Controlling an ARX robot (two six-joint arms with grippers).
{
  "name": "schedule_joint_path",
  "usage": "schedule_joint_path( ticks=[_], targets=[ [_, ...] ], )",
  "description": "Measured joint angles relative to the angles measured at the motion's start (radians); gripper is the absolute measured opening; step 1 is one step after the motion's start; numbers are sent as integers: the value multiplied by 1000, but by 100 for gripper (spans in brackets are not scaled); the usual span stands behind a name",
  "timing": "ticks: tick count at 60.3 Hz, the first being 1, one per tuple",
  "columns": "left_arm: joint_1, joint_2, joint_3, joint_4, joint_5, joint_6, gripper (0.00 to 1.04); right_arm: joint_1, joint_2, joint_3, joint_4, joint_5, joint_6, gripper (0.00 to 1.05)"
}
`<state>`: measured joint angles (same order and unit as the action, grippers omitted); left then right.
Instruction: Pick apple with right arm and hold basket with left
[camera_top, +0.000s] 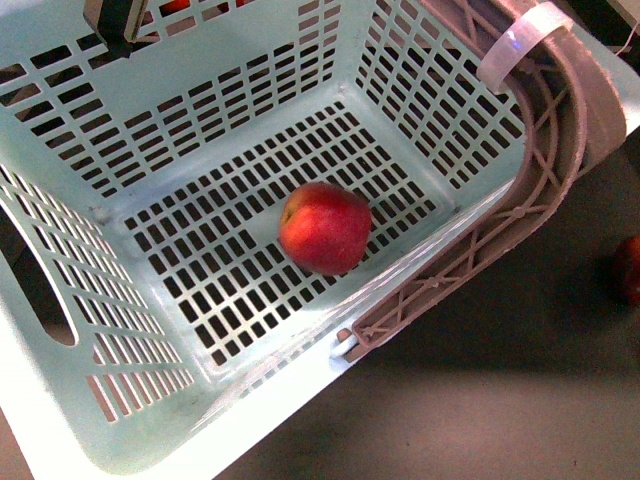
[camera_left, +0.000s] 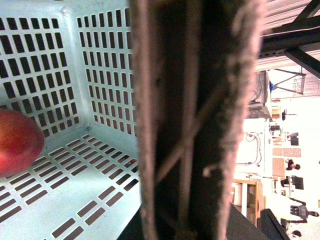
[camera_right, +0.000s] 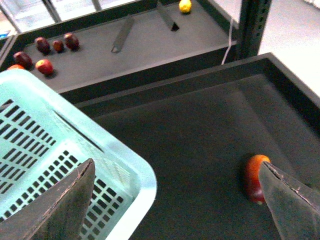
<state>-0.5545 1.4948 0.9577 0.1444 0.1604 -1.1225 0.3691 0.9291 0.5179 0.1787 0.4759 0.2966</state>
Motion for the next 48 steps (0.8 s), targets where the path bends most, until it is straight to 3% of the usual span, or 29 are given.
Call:
schedule_joint_path(
  ticks=[6,10,29,33,44,48],
  targets=[
    [0,0,0,0,6,0,6,-47,-47,-123,255,-154,-144,76],
    [0,0,0,0,12,-6,6,-76,-82,-183,321,-196,-212,65],
    [0,0,0,0,4,-6,6,-189,-231,-336,329,-303,-280,16],
    [0,0,0,0,8,-5,6,-214,-274,-365,317,-329,-289,2],
    [0,0,0,0,11,-7,6,-258,-357,-415,281,-368,-291,2],
    [0,0,0,0,9,-6,6,-322,-402,-434,254,-460,-293,2]
  ],
)
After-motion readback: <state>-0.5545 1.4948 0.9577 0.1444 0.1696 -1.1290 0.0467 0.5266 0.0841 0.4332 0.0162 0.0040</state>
